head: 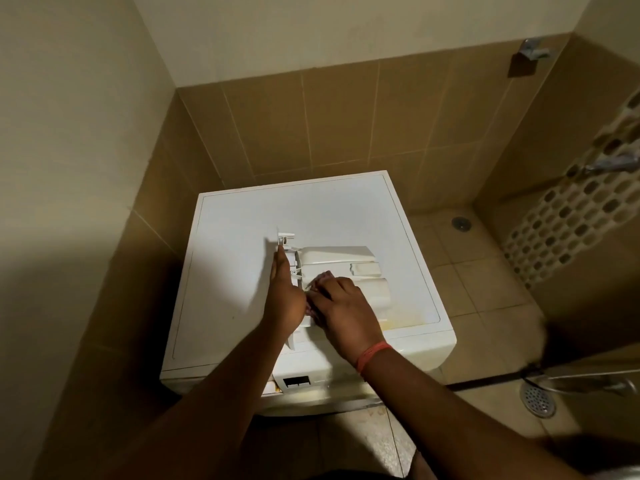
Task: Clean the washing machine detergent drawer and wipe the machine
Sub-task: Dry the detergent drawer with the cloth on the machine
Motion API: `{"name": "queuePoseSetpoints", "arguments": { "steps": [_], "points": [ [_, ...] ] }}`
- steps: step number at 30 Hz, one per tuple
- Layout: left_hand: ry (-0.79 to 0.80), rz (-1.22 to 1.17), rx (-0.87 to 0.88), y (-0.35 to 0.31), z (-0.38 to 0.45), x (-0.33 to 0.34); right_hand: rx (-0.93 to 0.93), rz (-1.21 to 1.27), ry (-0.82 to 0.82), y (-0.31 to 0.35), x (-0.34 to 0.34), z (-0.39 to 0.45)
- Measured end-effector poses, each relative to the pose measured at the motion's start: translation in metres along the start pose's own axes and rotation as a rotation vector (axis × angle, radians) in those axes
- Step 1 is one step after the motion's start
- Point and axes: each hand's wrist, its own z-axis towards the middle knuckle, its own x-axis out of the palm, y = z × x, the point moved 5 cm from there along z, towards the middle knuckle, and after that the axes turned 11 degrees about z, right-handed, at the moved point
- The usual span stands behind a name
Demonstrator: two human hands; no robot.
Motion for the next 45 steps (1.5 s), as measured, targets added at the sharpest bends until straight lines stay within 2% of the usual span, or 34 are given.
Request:
{"name": "queuePoseSetpoints", "arguments": {
  "steps": [5,9,12,15,17,19,22,24,26,30,32,34,38,40,42,45],
  "points": [
    [0.037,0.052,-0.024,0.002,0.000,-0.001,-0.114,-0.147,0.092,-0.031,-0.023,-0.019],
    [0.036,0.049,-0.025,0.002,0.000,0.003,0.000,-0.219,0.058,-0.069,-0.052,-0.035],
    [0.005,0.048,-0.047,0.000,-0.002,0.002,-0.046,-0.211,0.010,-0.047,-0.038,-0.026],
    [-0.010,0.056,-0.026,-0.004,-0.003,0.000,-0.161,-0.178,0.032,-0.014,-0.013,-0.012],
    [-0.007,0.063,-0.024,-0.004,-0.003,-0.001,-0.204,-0.172,0.052,-0.011,-0.009,-0.006],
    [0.002,0.067,-0.018,-0.004,-0.003,-0.001,-0.172,-0.161,0.064,-0.024,-0.019,-0.012],
    [0.005,0.046,-0.025,-0.003,-0.002,0.001,0.021,-0.135,0.035,-0.063,-0.050,-0.031],
    [-0.014,0.030,-0.046,-0.006,-0.002,0.003,0.311,-0.039,-0.050,-0.086,-0.059,-0.044],
    [-0.016,0.017,-0.076,-0.008,-0.003,0.006,0.598,0.152,-0.194,-0.092,-0.051,-0.053],
    [-0.023,-0.004,-0.082,-0.009,-0.002,0.008,1.041,0.513,-0.520,-0.070,-0.026,-0.059],
    [-0.024,-0.023,-0.093,-0.009,-0.002,0.008,1.208,0.654,-0.593,-0.054,-0.008,-0.056],
    [-0.017,-0.029,-0.095,-0.010,-0.002,0.008,1.192,0.714,-0.582,-0.035,0.007,-0.047],
    [-0.018,-0.033,-0.084,-0.011,0.000,0.006,1.097,0.799,-0.406,-0.009,0.032,-0.039],
    [-0.015,-0.024,-0.076,-0.011,0.000,0.005,1.103,0.861,-0.386,-0.012,0.036,-0.040],
    [-0.013,-0.020,-0.068,-0.010,0.000,0.005,1.191,0.915,-0.465,-0.023,0.032,-0.048],
    [-0.013,-0.012,-0.065,-0.011,-0.001,0.004,1.320,0.873,-0.675,-0.045,0.023,-0.060]
  ]
}}
